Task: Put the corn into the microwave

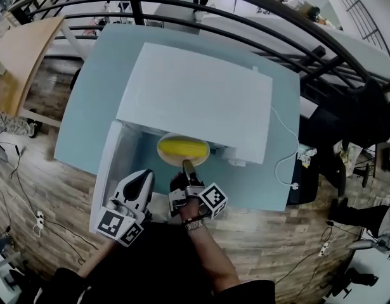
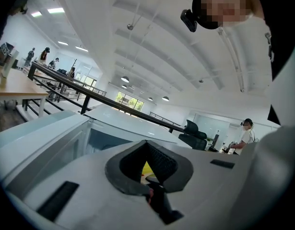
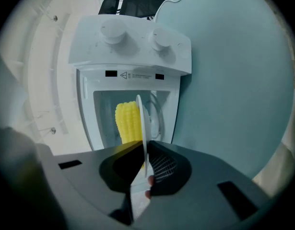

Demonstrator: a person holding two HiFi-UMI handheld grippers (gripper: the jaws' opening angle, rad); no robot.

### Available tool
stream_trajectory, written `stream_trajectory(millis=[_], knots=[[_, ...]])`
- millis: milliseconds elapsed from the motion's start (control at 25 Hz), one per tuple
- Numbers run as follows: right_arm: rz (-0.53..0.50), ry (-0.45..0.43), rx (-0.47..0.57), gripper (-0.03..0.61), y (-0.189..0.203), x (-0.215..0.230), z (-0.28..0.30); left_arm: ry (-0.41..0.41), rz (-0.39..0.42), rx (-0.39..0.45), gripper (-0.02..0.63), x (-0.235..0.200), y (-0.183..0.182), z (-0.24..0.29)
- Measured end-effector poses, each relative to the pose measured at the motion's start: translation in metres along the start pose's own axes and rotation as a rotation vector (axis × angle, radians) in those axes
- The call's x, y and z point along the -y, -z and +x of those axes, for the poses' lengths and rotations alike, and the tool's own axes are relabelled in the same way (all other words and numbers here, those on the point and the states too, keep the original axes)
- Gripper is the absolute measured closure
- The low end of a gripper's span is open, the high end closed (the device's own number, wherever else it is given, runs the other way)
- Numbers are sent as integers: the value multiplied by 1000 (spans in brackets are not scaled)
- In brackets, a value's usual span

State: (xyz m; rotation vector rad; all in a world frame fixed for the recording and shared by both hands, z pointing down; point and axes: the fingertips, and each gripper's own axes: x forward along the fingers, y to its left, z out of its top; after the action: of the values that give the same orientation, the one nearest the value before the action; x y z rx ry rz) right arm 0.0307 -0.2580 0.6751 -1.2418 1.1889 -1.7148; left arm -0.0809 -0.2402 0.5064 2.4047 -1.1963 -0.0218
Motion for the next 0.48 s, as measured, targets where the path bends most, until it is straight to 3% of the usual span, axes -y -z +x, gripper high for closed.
stream_trajectory(millis=[200,480], knots=[[1,41,12,554,-6,7,16,-24,-13,2,612,-9,4,4],[5,25,22,554,-11,20,38,-52,-10,7,612,-25,6,8]])
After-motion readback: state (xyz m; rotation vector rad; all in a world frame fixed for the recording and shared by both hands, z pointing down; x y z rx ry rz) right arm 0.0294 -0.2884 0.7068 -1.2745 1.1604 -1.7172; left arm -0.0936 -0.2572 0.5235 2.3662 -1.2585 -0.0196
